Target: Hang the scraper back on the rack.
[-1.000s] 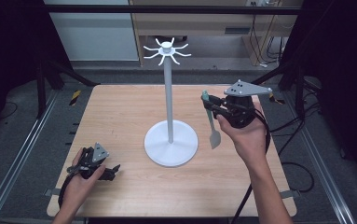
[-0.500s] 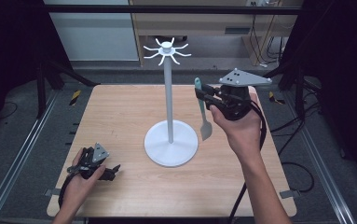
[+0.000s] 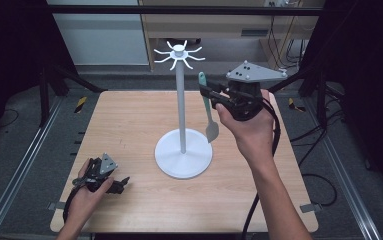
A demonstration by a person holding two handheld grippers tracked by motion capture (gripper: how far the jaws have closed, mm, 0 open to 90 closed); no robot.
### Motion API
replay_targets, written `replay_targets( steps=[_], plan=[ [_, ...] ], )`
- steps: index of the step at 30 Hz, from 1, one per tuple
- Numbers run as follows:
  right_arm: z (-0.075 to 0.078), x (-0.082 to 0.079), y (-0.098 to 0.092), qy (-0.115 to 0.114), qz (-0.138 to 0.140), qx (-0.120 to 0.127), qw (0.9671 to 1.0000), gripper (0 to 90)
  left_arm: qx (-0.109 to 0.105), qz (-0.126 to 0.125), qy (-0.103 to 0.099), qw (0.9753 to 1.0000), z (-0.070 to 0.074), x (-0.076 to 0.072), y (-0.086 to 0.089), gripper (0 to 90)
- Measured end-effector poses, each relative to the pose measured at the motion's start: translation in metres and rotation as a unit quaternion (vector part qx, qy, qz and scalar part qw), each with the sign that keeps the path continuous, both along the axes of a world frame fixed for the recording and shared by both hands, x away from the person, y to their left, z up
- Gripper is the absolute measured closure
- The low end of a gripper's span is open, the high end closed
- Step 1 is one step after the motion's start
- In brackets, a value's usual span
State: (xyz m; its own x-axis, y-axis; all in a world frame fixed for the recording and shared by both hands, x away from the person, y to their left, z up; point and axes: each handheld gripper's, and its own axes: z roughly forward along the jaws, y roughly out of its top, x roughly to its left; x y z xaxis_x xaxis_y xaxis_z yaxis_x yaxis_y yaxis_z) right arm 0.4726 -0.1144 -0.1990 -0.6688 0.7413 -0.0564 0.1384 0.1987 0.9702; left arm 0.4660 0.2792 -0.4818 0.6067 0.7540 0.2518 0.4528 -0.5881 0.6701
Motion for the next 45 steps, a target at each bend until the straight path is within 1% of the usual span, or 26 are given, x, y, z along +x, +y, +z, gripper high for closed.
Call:
replay_targets(
  steps=[6,12,15,18,30,37,41,45],
  plan=[
    [0.008,-0.002,0.007,-0.008,0.008,0.0,0.9999,74.2,0.001,-0.001,0.0,1.0,0.0,0.0,0.0,3.1],
    [0.011,-0.002,0.01,-0.011,0.01,0.002,0.9999,74.2,0.002,-0.001,0.001,1.0,0.0,0.0,0.0,3.1],
    [0.013,-0.002,0.012,-0.009,0.011,0.004,0.9999,74.2,0.002,-0.002,0.001,1.0,0.0,0.0,-0.001,3.2],
    [0.014,-0.001,0.013,-0.009,0.011,0.001,0.9999,74.2,0.002,-0.003,0.002,1.0,0.0,0.0,-0.001,3.2],
    [0.013,0.009,0.02,0.003,0.01,-0.004,0.9999,74.1,0.003,-0.004,0.004,1.0,-0.001,0.0,-0.001,3.2],
    [0.013,0.013,0.021,0.005,0.008,-0.005,0.9999,74.1,0.004,-0.005,0.003,1.0,-0.001,0.0,-0.001,3.2],
    [0.012,0.014,0.022,0.007,0.01,-0.001,0.9999,74.1,0.005,-0.005,0.004,1.0,-0.001,0.0,-0.002,3.2],
    [0.012,0.014,0.022,0.007,0.01,-0.003,0.9999,74.1,0.005,-0.005,0.004,1.0,-0.001,0.0,-0.002,3.2]
  ],
)
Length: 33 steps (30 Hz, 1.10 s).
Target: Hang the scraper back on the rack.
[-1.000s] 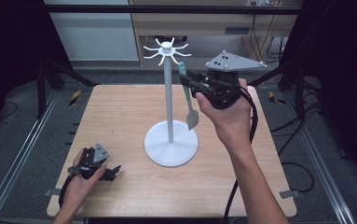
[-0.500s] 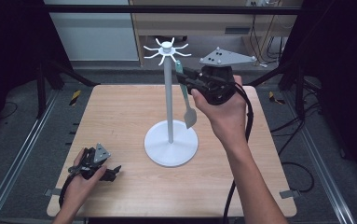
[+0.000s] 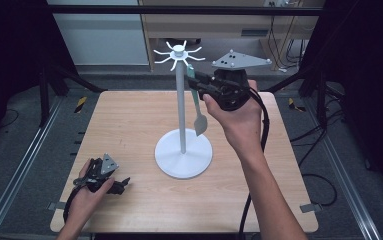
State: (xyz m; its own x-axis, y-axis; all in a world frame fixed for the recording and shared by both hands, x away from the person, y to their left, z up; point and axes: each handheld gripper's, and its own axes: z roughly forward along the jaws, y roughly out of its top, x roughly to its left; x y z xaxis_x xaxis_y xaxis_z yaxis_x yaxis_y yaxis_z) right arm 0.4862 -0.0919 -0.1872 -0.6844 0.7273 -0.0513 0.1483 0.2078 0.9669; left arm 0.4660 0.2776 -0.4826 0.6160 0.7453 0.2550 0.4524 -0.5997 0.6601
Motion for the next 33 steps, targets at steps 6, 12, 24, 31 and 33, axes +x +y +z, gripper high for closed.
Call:
replay_targets(
  steps=[6,12,24,31,33],
  plan=[
    [-0.001,-0.001,0.001,-0.002,-0.002,0.001,1.0,74.0,0.002,0.0,0.002,1.0,0.0,0.0,0.0,3.2],
    [-0.001,0.0,0.002,0.0,-0.003,0.003,1.0,73.7,0.003,0.0,0.004,1.0,-0.001,0.0,-0.001,3.2],
    [-0.004,-0.001,0.002,0.005,0.0,0.004,1.0,69.3,0.004,0.0,0.007,1.0,-0.002,0.0,-0.001,3.3],
    [-0.009,-0.004,-0.005,0.007,-0.006,-0.005,0.9999,65.4,0.004,0.0,0.006,1.0,-0.002,0.0,-0.001,3.3],
    [-0.012,-0.005,-0.009,0.01,-0.008,-0.007,0.9999,64.4,0.005,0.0,0.006,1.0,-0.002,0.0,-0.001,3.3]
  ],
)
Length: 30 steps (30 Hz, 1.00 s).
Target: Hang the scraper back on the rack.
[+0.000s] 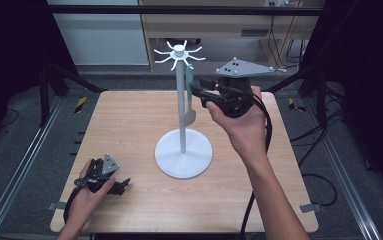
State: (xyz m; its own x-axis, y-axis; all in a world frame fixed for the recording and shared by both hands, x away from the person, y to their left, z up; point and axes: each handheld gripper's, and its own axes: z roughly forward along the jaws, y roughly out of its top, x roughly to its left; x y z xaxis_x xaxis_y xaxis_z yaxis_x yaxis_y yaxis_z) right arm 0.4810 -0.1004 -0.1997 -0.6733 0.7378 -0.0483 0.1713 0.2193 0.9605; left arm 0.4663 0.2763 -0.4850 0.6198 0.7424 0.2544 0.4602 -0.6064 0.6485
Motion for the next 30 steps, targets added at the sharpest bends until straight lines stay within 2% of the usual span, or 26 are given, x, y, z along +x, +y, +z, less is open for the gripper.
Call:
replay_targets(
  steps=[7,12,17,24,30],
  plan=[
    [-0.008,-0.003,-0.012,0.006,-0.017,-0.004,0.9998,60.2,0.0,0.001,0.0,1.0,0.0,0.0,0.0,3.3],
    [-0.014,-0.002,-0.019,0.016,-0.036,-0.009,0.9992,52.0,-0.001,0.001,0.001,1.0,0.0,0.0,0.0,3.3],
    [-0.026,0.0,-0.027,0.035,-0.058,-0.017,0.9976,38.5,-0.001,0.001,0.003,1.0,0.0,0.0,0.0,3.3],
    [-0.04,-0.002,-0.039,0.033,-0.074,-0.015,0.9966,29.7,0.002,-0.001,0.003,1.0,0.0,0.0,0.001,3.3],
    [-0.052,-0.004,-0.053,0.03,-0.093,-0.013,0.9951,17.7,0.002,-0.001,0.006,1.0,0.0,0.0,0.001,3.3]
  ],
)
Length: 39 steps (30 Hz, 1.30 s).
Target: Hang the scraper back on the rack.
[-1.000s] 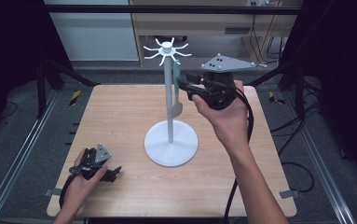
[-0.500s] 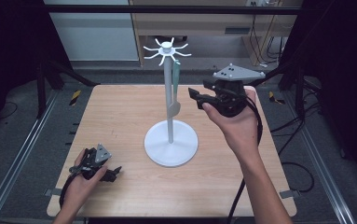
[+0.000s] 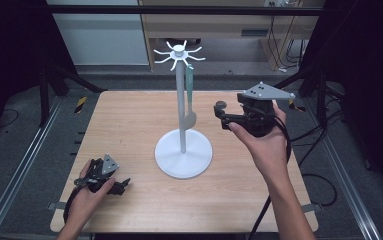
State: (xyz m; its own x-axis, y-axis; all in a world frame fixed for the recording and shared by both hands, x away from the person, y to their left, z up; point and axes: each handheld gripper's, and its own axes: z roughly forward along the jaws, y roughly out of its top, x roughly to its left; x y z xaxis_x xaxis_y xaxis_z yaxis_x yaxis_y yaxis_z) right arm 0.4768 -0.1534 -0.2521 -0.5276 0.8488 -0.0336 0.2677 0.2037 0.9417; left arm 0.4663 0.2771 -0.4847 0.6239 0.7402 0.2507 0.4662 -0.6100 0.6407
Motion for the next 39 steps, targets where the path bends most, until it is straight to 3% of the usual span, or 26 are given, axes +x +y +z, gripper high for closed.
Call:
replay_targets(
  steps=[9,19,28,39],
  plan=[
    [-0.018,-0.007,-0.022,-0.002,-0.021,0.008,0.9997,8.0,0.0,-0.001,0.0,1.0,0.0,0.0,0.0,3.3],
    [-0.043,-0.012,-0.039,-0.002,-0.039,0.02,0.999,6.2,0.001,-0.002,0.0,1.0,0.0,0.0,0.0,3.3],
    [-0.071,-0.015,-0.047,0.005,-0.047,0.009,0.9988,6.1,0.003,-0.003,0.001,1.0,0.0,-0.001,-0.001,3.3],
    [-0.117,-0.01,-0.05,0.044,-0.049,-0.006,0.9978,6.1,0.01,-0.005,0.0,0.9999,-0.001,-0.001,-0.002,3.3]
  ],
)
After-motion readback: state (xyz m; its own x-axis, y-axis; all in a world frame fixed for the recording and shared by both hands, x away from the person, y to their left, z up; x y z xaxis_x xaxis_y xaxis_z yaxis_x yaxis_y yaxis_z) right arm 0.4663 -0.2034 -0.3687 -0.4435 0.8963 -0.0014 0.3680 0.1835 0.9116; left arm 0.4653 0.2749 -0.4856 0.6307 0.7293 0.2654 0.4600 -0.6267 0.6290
